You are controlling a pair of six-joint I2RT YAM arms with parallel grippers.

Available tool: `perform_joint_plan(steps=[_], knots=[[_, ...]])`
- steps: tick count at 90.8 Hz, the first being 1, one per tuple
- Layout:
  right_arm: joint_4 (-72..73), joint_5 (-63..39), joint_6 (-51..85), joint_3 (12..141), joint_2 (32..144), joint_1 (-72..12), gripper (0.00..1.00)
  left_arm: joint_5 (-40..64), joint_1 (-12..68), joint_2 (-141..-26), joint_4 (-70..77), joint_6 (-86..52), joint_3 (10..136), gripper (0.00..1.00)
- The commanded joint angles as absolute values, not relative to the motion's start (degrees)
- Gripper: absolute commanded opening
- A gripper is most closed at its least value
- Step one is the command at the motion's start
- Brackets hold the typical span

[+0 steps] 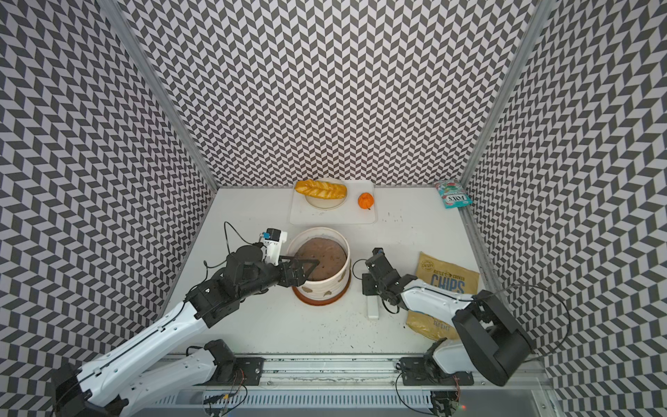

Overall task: Scrub the dried mud off the ceramic pot
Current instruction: Pick up the brush from the center of the board.

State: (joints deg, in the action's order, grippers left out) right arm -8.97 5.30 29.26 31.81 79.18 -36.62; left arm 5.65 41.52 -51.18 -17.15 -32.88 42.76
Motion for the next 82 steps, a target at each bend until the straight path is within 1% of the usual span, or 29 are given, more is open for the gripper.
perform_joint_plan(steps=[1, 9, 28, 35, 47, 52, 58, 67, 82], knots=[[-9.12, 5.93, 31.1, 29.8, 78.88, -37.07, 0.54, 4.68, 41.73, -50.33, -18.87, -31.59, 43.49, 1.0], [-9.23, 6.44, 31.1, 29.44, 79.64, -37.36, 0.51, 4.93, 41.69, -50.57, -18.88, -31.2, 43.6, 1.0], [-9.01, 6.48, 31.45, 30.08, 81.36, -37.35, 0.33, 5.02, 41.75, -51.48, -19.14, -29.74, 44.76, 1.0], [-8.88, 6.5, 31.66, 30.19, 81.41, -37.43, 0.28, 4.97, 41.7, -51.78, -19.36, -29.23, 45.23, 1.0], [-8.43, 8.45, 32.2, 29.93, 78.99, -37.36, 0.12, 4.76, 41.71, -51.77, -19.13, -28.19, 45.59, 1.0], [-8.58, 9.67, 32.59, 30.19, 77.59, -37.35, 0.08, 4.71, 41.71, -51.97, -18.86, -27.84, 45.69, 1.0], [-8.67, 10.85, 32.88, 30.51, 76.25, -37.28, 0.04, 4.87, 41.71, -52.53, -18.78, -27.44, 46.2, 1.0], [-8.2, 11.61, 33.12, 31.12, 72.97, -37.22, 0.02, 5.27, 41.73, -53.44, -18.6, -26.38, 47.59, 1.0], [-10.95, 15.54, 31.44, 35.93, 63.37, -37.13, 0.0, 8.21, 41.7, -54.61, -16.12, -23.77, 49.66, 1.0]])
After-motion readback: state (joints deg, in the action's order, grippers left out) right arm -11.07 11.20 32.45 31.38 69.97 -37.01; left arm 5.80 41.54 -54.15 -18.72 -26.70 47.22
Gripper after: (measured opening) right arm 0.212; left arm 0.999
